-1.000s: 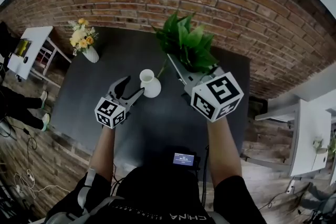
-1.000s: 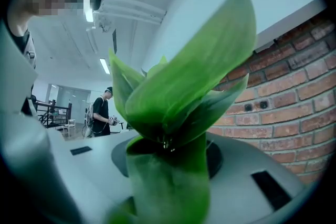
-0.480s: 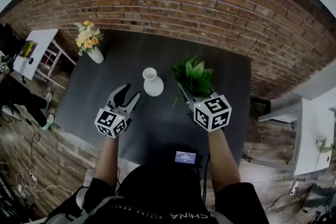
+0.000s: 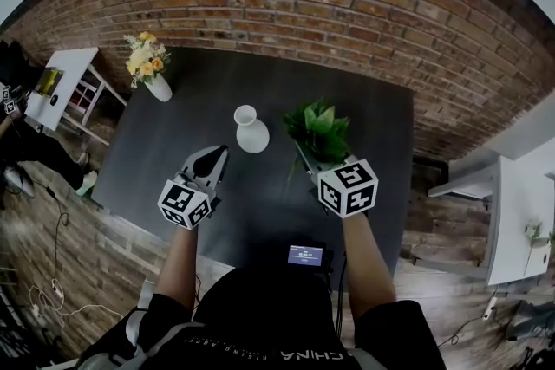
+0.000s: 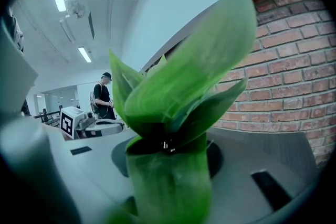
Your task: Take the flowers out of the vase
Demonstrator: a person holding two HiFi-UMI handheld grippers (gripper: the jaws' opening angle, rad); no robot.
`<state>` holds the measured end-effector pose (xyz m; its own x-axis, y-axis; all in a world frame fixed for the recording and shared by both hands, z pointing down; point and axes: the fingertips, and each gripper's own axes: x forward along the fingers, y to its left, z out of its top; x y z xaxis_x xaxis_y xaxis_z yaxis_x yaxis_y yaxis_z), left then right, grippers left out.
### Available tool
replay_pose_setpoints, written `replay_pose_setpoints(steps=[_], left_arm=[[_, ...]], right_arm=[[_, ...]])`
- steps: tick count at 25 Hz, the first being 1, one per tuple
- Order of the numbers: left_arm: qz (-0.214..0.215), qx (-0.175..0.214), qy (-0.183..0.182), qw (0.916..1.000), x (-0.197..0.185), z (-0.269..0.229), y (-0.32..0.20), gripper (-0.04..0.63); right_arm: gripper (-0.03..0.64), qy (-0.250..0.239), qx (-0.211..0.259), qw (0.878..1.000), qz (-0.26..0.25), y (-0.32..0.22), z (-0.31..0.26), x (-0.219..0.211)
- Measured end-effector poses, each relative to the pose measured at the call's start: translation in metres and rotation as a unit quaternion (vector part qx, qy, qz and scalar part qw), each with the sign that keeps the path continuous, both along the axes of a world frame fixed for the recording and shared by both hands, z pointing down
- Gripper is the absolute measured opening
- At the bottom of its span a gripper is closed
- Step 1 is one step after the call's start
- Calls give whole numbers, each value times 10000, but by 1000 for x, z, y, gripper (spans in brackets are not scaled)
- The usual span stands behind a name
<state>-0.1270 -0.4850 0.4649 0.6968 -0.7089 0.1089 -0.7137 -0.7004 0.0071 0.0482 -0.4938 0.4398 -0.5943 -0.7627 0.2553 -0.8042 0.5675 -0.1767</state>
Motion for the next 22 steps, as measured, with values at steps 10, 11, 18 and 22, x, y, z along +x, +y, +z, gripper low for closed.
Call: replay_pose_setpoints(steps=[10,11,18,22], left_arm=[[190,-85,-118,9997,25,0,31,5],[151,-94,-127,9998,26,0,34,5],[23,-127,-388,9992,32,1,61,5],[-67,-132,-343,9993,25,0,82,5]], right_arm=[[101,159,-74,9994,-301,15,7,0],[101,140,-80,9993,-324,16,7,3],[101,53,-147,9986,-504,33,18,12],[101,-2,-199,9986,-484,54,23,8]])
